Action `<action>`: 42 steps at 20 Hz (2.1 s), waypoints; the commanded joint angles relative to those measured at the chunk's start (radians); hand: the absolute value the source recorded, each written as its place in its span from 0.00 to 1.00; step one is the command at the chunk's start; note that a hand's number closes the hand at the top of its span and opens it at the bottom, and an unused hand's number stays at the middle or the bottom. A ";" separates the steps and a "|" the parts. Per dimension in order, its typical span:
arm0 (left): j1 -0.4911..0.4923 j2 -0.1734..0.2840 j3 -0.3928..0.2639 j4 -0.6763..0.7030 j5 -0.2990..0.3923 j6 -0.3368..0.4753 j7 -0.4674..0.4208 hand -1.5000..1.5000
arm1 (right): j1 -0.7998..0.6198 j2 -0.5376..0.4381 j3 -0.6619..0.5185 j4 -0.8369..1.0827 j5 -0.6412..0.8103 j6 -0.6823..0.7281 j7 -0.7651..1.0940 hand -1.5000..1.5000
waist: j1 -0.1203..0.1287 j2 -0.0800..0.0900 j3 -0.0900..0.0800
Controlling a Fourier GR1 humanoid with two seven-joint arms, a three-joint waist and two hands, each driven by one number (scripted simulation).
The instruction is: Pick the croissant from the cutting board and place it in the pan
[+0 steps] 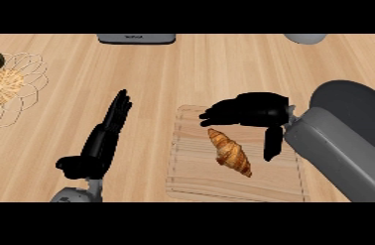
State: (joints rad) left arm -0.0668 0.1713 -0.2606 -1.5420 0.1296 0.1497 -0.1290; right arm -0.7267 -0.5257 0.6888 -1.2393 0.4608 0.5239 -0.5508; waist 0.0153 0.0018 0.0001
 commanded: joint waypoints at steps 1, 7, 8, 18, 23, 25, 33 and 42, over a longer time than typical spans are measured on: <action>0.015 0.004 0.013 -0.012 -0.008 -0.010 0.002 0.50 | 0.049 0.019 0.051 -0.043 0.123 -0.009 0.009 0.00 | -0.012 -0.003 0.000; 0.015 -0.077 -0.021 0.001 -0.072 0.033 0.010 0.50 | 0.113 0.091 -0.014 -0.061 0.204 0.026 0.028 0.00 | -0.016 -0.003 0.000; 0.031 -0.022 0.018 -0.018 -0.046 -0.031 -0.001 0.50 | 0.059 0.122 -0.028 0.060 0.251 0.019 -0.034 0.00 | -0.009 -0.001 0.000; 0.079 -0.061 0.019 -0.061 -0.077 -0.036 0.009 0.50 | 0.137 0.156 -0.129 0.069 0.321 0.034 -0.057 0.00 | -0.010 -0.003 0.000; 0.012 -0.058 0.065 -0.070 -0.054 -0.069 0.083 0.50 | 0.121 0.270 -0.124 0.153 0.399 0.003 -0.047 0.00 | -0.009 -0.002 0.000; 0.033 -0.055 0.084 -0.021 -0.058 -0.088 0.012 0.50 | 0.122 0.226 -0.135 0.180 0.436 -0.002 -0.111 0.00 | -0.010 -0.001 0.000; 0.058 -0.083 0.058 -0.036 -0.086 -0.080 -0.002 0.50 | 0.058 0.252 -0.048 0.316 0.570 -0.088 -0.204 1.00 | 0.003 0.001 0.000; 0.027 -0.126 0.070 -0.018 -0.109 -0.052 0.014 0.50 | 0.077 0.371 -0.098 0.406 0.651 -0.246 -0.210 1.00 | -0.005 0.000 0.000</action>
State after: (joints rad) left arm -0.0361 0.0708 -0.1877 -1.5623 0.0304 0.0818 -0.1143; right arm -0.6503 -0.2042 0.5994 -0.9296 1.0781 0.3196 -0.7303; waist 0.0087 -0.0179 -0.0069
